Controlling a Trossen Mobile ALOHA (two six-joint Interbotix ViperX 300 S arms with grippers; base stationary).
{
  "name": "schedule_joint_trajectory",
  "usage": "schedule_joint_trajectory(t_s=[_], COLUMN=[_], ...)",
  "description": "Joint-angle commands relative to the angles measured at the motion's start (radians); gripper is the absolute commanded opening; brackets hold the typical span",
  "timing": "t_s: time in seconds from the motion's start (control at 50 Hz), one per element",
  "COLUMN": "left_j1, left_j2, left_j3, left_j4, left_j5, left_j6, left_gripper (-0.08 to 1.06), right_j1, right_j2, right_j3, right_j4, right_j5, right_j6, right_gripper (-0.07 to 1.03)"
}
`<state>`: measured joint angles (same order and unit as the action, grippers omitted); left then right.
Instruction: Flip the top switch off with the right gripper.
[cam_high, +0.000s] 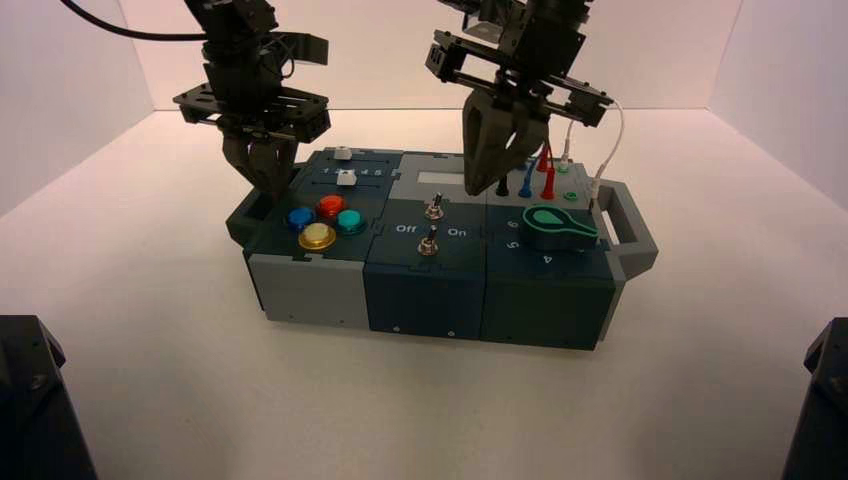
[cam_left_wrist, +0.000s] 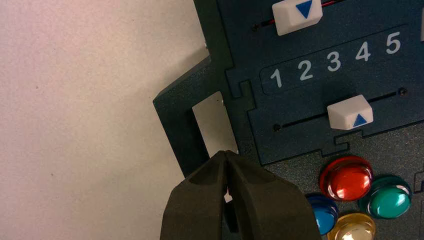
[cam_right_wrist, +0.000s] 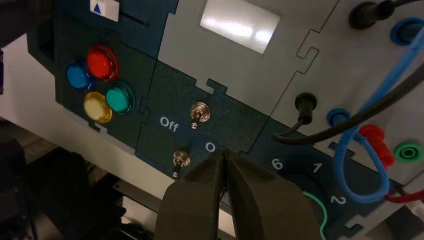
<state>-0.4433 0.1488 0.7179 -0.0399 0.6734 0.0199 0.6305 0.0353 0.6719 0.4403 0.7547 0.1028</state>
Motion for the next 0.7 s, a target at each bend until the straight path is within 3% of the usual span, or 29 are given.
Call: schedule_joint_trajectory(t_s=[0.02, 0.7], left_j1=[-0.006, -0.008], left_j2=[0.012, 0.011], left_j3=[-0.003, -0.002], left_j4=[-0.005, -0.005], left_j5=[-0.014, -0.014], left_j6=[-0.002, -0.012], left_gripper=[-0.03, -0.03], right_j1=[0.015, 0.038], right_j2=[-0.011, 0.041], right_j3=[-0.017, -0.028], right_j4=[0.006, 0.000], right_j5=[-0.018, -0.084], right_j6=[0.031, 0.176], right_gripper=[-0.02, -0.02])
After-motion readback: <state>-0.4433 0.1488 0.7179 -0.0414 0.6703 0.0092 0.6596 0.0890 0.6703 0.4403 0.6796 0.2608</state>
